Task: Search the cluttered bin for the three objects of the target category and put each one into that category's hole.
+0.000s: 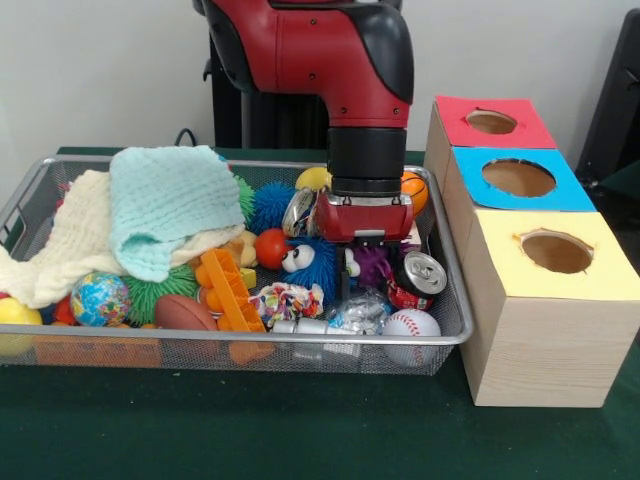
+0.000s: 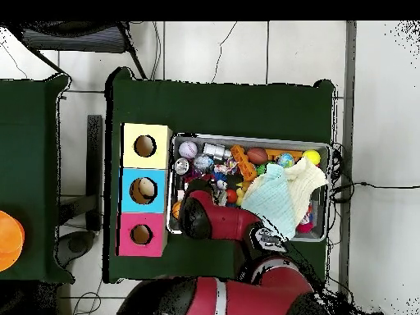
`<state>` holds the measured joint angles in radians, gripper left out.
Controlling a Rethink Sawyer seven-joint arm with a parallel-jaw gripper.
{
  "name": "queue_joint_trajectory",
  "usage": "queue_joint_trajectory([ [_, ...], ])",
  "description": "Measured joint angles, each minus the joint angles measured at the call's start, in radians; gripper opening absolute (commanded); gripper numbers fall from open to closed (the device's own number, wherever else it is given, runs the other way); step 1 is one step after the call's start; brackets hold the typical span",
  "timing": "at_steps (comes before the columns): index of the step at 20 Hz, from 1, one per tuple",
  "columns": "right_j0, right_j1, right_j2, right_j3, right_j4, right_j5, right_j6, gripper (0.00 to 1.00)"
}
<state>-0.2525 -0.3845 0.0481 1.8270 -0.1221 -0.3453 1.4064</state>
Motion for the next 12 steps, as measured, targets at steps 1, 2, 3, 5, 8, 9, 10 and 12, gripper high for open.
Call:
queue_joint_trajectory([
  [1,0.013,0.0,-0.012,-0.003,0.006,0.0,0.0,1.0],
  [2,0.028,0.0,-0.024,-0.005,0.014,0.0,0.0,1.0],
  [3,0.043,0.0,-0.038,-0.008,0.024,0.0,0.0,1.0],
  [5,0.086,0.0,-0.075,-0.012,0.055,-0.003,0.0,1.0],
  [8,0.124,0.001,-0.109,-0.014,0.086,-0.017,0.0,1.0],
  [9,0.15,0.003,-0.132,-0.013,0.111,-0.031,0.0,1.0],
  [10,0.163,0.005,-0.143,-0.013,0.125,-0.038,0.0,1.0],
  [12,0.192,0.011,-0.168,-0.014,0.155,-0.046,0.0,1.0],
])
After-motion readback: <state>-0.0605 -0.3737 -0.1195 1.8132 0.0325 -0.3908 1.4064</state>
